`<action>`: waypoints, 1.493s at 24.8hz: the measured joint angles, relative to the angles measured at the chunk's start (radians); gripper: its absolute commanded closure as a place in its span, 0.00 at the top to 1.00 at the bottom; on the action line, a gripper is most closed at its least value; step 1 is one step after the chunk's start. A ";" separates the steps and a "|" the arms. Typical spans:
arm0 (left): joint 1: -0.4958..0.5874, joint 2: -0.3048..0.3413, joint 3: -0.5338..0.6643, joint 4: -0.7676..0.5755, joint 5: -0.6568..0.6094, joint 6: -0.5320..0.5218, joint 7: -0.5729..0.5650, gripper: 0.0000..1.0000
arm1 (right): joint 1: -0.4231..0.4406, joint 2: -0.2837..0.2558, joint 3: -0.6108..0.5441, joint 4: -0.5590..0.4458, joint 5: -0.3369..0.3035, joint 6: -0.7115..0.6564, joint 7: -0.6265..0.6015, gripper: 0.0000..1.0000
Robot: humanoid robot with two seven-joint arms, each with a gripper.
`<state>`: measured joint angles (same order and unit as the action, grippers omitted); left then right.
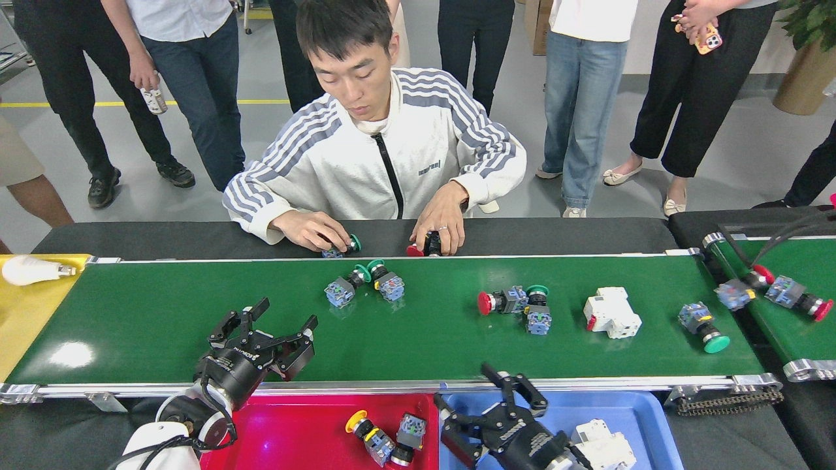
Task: Pick switch part from conveyor to tray
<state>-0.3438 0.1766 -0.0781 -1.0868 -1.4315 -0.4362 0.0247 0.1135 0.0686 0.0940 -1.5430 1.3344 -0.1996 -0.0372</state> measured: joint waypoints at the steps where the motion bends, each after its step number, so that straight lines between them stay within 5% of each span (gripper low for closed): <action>1: -0.009 -0.002 0.000 0.015 0.000 0.001 0.000 1.00 | 0.010 0.000 -0.024 0.000 0.000 0.034 -0.013 0.99; 7: -0.065 -0.006 -0.001 0.095 0.000 0.007 0.000 1.00 | -0.090 -0.034 -0.043 0.038 0.010 0.221 -0.029 0.99; 18: -0.183 -0.013 -0.051 0.301 -0.029 0.106 0.015 0.98 | -0.292 -0.044 0.064 0.252 0.028 0.259 0.012 0.99; 20: -0.206 -0.017 -0.051 0.349 -0.029 0.141 0.016 0.90 | -0.334 -0.041 0.101 0.301 0.028 0.273 0.015 0.99; 24: -0.240 -0.040 -0.049 0.417 -0.028 0.186 0.032 0.48 | -0.427 -0.027 0.175 0.406 0.026 0.329 0.024 0.99; 25: -0.240 -0.040 -0.049 0.419 -0.028 0.188 0.048 0.36 | -0.441 -0.023 0.183 0.426 0.026 0.335 0.026 0.95; 26: -0.240 -0.041 -0.049 0.421 -0.028 0.190 0.070 0.21 | -0.454 -0.015 0.189 0.444 0.026 0.343 0.028 0.74; 28: -0.240 -0.046 -0.050 0.422 -0.028 0.191 0.106 0.10 | -0.465 -0.011 0.201 0.460 0.027 0.346 0.031 0.34; 30: -0.234 -0.051 -0.051 0.420 -0.027 0.190 0.124 0.05 | -0.467 -0.013 0.222 0.463 0.027 0.347 0.036 0.15; 34: -0.142 -0.048 -0.051 0.306 -0.027 0.080 0.148 0.03 | -0.454 -0.026 0.235 0.440 0.022 0.351 0.042 0.03; 37: 0.008 -0.030 -0.050 0.086 -0.027 -0.080 0.154 0.05 | -0.371 -0.068 0.234 0.301 0.016 0.329 0.042 0.03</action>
<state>-0.3354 0.1462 -0.1282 -1.0010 -1.4588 -0.5157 0.1788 -0.2572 0.0002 0.3276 -1.2425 1.3504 0.1292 0.0053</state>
